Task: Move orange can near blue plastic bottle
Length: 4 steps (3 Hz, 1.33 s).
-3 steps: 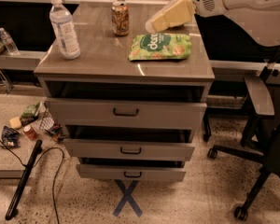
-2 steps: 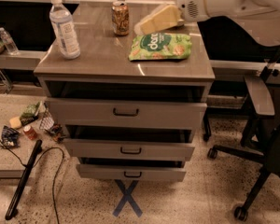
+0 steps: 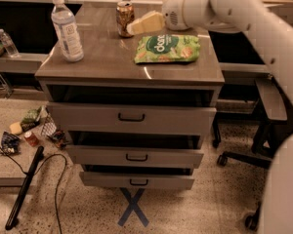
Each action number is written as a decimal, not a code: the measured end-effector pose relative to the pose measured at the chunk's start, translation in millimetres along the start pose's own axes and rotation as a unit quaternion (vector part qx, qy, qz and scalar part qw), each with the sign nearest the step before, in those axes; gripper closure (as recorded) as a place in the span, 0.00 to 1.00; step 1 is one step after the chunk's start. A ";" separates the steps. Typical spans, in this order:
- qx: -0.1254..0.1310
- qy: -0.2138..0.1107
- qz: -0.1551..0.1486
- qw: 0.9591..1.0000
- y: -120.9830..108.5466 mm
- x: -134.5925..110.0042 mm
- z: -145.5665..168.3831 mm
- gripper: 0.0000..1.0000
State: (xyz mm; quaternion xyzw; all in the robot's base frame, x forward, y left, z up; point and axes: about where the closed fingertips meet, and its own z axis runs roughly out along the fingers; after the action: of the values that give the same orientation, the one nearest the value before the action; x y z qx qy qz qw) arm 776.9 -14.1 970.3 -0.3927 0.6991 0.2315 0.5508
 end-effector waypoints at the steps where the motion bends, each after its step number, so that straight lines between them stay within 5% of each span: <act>1: 0.032 0.004 0.019 0.999 -30.5 9.8 41.8 0.00; 4: 0.133 0.011 0.064 0.989 -92.3 27.1 148.5 0.00</act>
Offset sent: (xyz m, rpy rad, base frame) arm 0.1492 0.0339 -0.0495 -0.0131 0.0361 -0.3082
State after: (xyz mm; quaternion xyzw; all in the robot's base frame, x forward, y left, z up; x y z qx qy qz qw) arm 936.2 36.3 912.1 -0.2733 0.7534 0.1665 0.5745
